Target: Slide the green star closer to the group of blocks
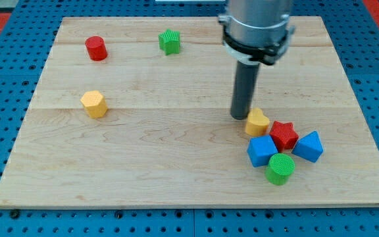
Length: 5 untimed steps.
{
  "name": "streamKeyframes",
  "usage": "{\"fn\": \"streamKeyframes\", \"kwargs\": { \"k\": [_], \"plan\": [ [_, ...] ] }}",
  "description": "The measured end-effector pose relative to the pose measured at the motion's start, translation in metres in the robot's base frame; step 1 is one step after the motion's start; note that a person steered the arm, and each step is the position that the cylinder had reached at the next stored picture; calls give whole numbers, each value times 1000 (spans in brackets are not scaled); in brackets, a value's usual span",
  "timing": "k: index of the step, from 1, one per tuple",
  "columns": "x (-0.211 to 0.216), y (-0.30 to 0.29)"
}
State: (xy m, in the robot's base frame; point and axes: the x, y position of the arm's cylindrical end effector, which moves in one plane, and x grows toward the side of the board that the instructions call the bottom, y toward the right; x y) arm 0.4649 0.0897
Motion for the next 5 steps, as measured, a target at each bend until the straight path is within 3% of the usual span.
{"fn": "streamKeyframes", "kwargs": {
  "k": [1, 2, 3, 4, 5],
  "plan": [
    [-23, 13],
    [3, 7],
    [-50, -7],
    [-161, 19],
    [-242, -31]
  ]
}}
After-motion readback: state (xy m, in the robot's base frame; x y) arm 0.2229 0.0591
